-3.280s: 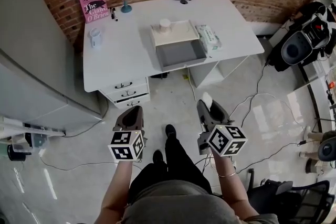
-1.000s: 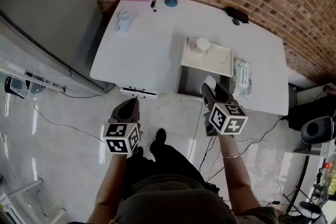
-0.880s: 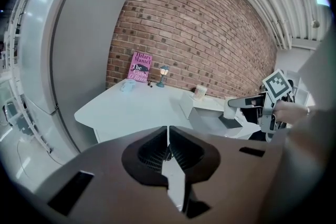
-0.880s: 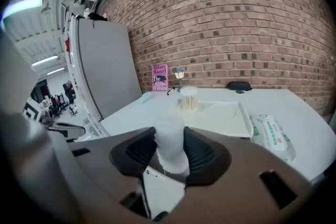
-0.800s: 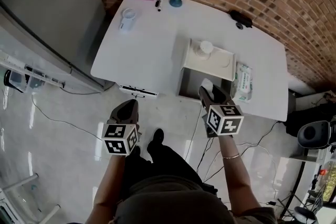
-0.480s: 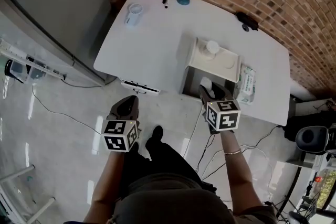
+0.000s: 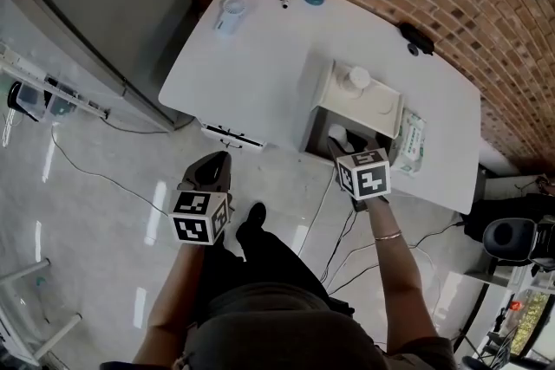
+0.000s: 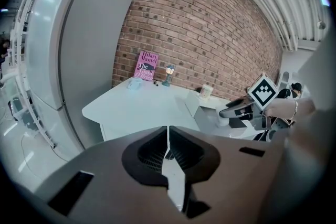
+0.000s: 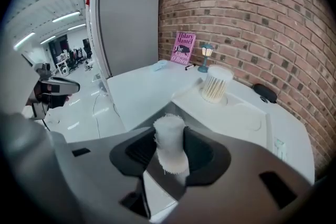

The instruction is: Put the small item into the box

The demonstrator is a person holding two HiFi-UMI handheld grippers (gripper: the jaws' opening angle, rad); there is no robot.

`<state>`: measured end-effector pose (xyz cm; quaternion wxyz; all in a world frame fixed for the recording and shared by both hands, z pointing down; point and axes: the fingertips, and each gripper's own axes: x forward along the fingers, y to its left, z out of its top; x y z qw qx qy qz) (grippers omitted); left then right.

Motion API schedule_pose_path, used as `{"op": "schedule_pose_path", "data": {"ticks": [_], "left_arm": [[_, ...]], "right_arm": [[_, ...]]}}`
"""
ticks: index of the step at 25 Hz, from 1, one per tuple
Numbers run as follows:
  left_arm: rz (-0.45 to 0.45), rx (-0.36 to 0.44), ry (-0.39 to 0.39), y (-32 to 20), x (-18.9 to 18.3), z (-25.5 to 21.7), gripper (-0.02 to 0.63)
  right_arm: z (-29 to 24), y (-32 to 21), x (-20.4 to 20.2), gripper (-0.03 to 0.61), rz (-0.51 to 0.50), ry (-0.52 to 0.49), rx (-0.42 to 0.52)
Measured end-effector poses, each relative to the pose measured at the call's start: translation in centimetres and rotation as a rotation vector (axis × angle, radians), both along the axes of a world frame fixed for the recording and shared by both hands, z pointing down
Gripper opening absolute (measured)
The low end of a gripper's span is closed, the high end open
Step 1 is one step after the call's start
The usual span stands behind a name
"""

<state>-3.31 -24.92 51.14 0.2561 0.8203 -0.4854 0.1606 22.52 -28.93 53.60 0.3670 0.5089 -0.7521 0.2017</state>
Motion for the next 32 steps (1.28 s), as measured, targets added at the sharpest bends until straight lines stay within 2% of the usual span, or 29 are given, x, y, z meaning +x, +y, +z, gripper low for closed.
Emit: {"op": "schedule_pose_path", "data": {"ticks": [9, 17, 32], "left_arm": [[-0.018, -0.004, 0.001, -0.5, -0.6, 0.3, 0.03], [-0.03, -0.008, -0.003, -0.6, -1.1, 0.3, 0.029], [-0.035, -0.019, -0.007, -0.4, -1.3, 0.7, 0.029]], "right_arm": [[3.1, -1.2, 0.0, 0.167, -0.068, 0.142, -0.089], [4.7, -1.4, -0.2, 0.167, -0.104, 0.183, -0.151], [5.8, -2.1, -1.1, 0.173, -0.138, 0.212, -0.186]]}}
